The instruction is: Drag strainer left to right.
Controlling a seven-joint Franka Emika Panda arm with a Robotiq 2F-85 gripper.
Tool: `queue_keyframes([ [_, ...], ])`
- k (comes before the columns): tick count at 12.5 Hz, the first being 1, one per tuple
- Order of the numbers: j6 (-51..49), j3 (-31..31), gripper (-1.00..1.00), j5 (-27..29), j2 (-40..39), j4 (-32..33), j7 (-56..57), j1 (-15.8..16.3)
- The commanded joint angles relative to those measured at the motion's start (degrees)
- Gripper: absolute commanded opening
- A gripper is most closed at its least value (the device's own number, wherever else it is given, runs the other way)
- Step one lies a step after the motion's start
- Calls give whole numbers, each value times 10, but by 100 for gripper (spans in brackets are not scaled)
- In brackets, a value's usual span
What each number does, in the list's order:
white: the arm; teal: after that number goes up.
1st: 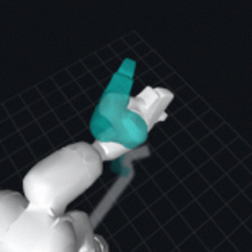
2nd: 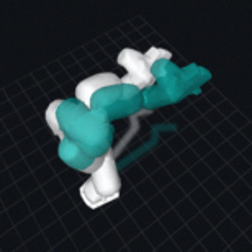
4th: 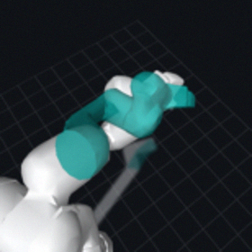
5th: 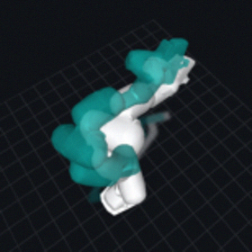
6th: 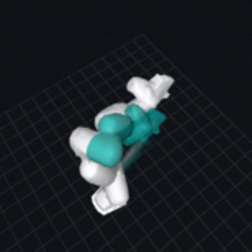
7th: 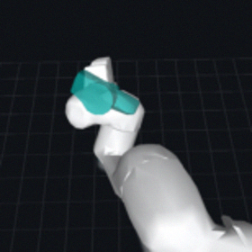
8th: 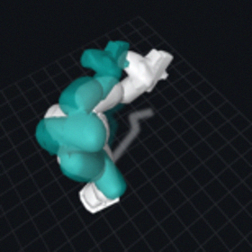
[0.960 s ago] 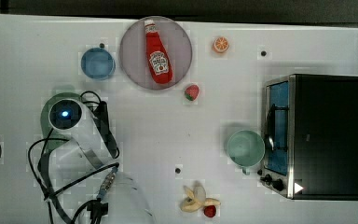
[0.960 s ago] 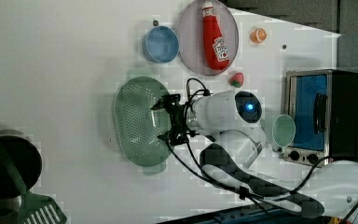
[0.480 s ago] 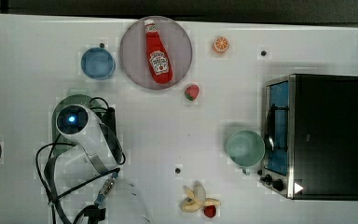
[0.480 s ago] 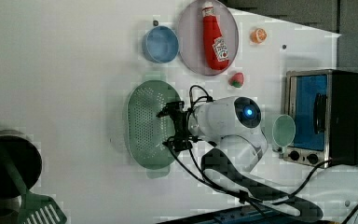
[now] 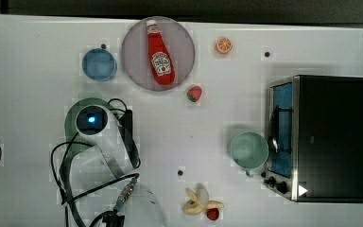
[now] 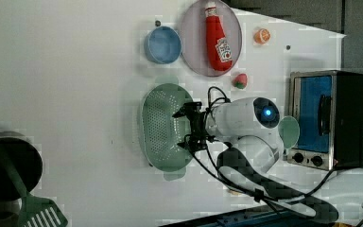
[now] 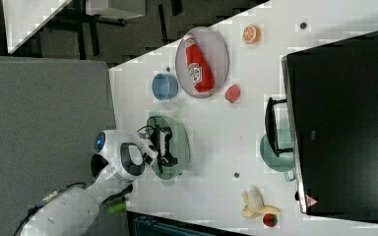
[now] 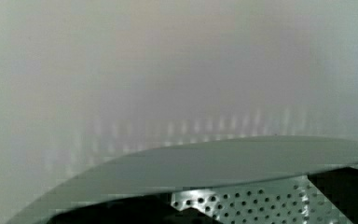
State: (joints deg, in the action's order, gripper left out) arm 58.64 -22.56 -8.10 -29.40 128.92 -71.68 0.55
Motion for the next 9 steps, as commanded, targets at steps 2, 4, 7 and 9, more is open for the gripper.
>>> queue_keyframes([
  [2, 9, 26, 100, -15, 30, 21, 44, -33],
  [4, 10, 37, 100, -15, 34, 26, 88, -48],
  [7, 10, 55, 100, -15, 40, 35, 94, -67],
  [9, 10, 65, 100, -15, 45, 43, 96, -75],
])
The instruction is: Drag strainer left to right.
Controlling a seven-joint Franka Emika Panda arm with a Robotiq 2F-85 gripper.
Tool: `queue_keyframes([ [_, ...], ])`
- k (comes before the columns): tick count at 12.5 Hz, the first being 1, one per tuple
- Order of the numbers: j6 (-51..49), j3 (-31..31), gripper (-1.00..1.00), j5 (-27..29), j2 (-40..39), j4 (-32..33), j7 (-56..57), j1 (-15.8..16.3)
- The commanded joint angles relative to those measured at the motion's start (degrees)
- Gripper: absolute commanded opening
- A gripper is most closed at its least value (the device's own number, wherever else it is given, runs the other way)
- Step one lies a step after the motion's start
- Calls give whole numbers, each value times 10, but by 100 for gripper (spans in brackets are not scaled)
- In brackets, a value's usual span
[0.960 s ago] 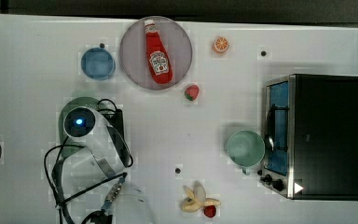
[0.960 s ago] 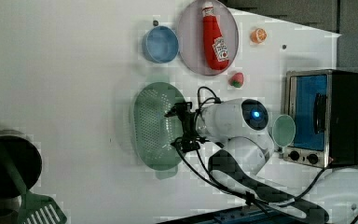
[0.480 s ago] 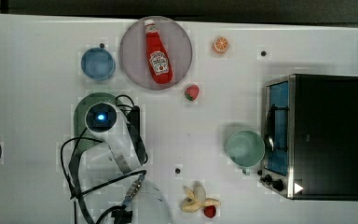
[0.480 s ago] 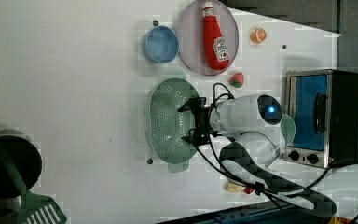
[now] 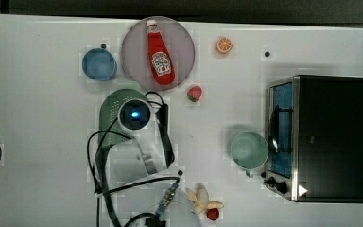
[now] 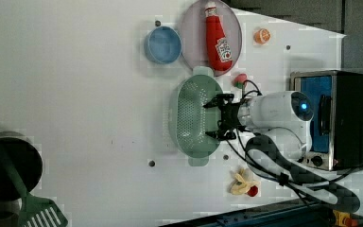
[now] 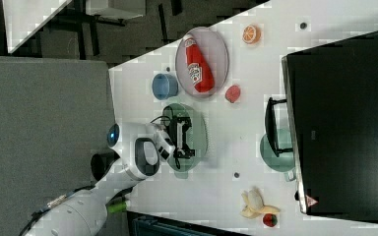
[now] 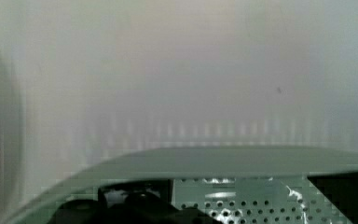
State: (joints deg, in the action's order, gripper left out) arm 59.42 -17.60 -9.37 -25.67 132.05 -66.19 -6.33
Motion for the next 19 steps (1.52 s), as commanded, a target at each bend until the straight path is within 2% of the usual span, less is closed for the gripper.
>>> queue_keyframes([
  [1, 2, 20, 100, -2, 11, 14, 42, -9],
  [19, 16, 189, 100, -2, 19, 20, 217, -19],
])
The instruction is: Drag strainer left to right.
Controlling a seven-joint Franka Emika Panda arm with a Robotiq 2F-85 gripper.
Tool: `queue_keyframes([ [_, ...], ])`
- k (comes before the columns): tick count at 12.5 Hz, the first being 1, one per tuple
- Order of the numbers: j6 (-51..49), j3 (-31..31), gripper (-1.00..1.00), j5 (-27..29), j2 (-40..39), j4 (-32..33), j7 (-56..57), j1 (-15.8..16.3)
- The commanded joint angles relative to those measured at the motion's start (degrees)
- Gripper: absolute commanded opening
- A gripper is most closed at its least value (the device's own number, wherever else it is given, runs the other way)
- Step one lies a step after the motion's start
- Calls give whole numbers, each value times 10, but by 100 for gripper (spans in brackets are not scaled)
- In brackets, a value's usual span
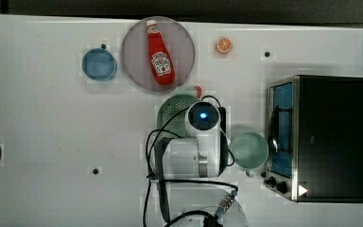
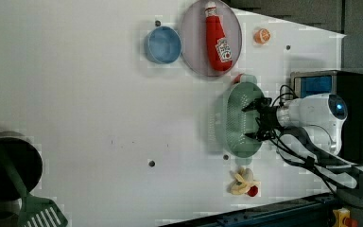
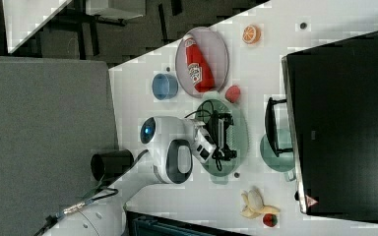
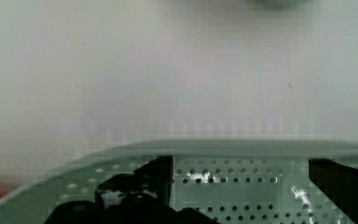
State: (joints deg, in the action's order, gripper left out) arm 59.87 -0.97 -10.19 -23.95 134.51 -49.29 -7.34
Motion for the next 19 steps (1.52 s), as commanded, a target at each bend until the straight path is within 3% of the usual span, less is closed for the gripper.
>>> queue_keyframes([
  [1, 11, 28, 100, 6, 2, -5, 49, -9],
  [3, 12, 36, 100, 6, 2, -4, 55, -9],
  [6, 12, 28, 100, 7, 18, -4, 163, -9],
  [10, -60, -15, 100, 8, 108, -14, 224, -9],
  [15, -332, -44, 100, 17, 250, -106, 275, -9],
  [19, -501, -26, 100, 106, 327, -200, 433, -9],
])
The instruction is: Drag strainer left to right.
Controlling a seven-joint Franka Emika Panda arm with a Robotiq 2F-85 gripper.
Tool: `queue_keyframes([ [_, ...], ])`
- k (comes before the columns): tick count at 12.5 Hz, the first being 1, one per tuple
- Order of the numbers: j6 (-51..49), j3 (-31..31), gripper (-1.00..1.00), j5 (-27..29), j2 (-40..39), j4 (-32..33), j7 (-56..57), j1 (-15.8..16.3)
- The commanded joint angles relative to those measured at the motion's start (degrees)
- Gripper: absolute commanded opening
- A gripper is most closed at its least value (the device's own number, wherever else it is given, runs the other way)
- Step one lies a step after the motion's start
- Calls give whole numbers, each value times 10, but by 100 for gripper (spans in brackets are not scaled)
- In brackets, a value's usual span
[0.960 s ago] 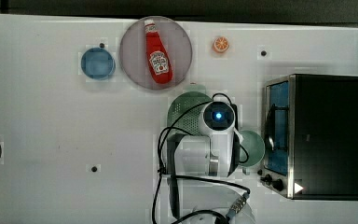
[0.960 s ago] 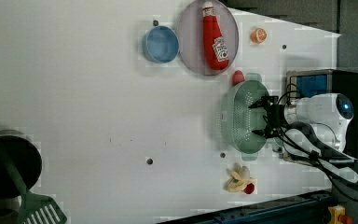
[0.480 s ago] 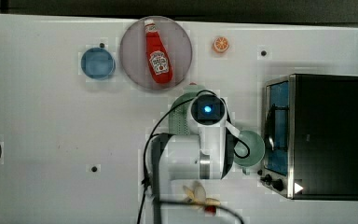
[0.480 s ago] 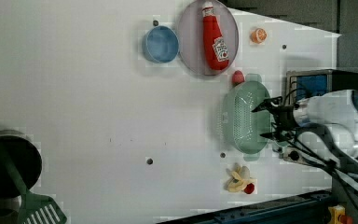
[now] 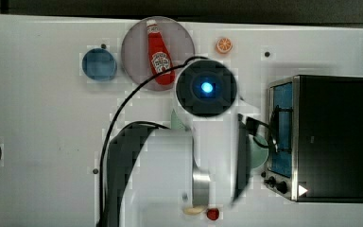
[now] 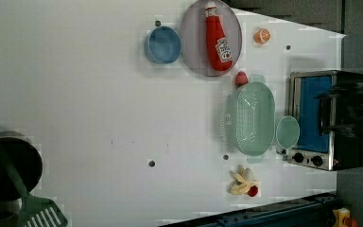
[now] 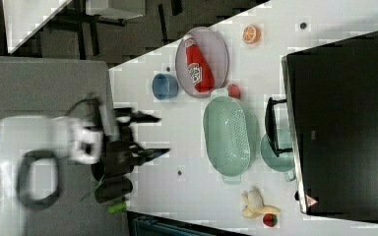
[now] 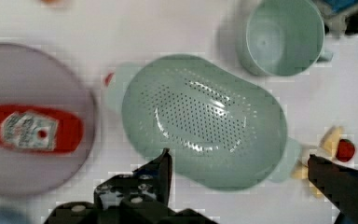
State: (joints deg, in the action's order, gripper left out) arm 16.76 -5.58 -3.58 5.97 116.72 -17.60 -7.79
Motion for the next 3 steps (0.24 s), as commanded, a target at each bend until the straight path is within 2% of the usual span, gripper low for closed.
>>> queue_keyframes([
  [1, -80, 21, 100, 41, 44, -39, 145, -4],
  [3, -126, 21, 100, 40, 76, -57, 166, -4],
])
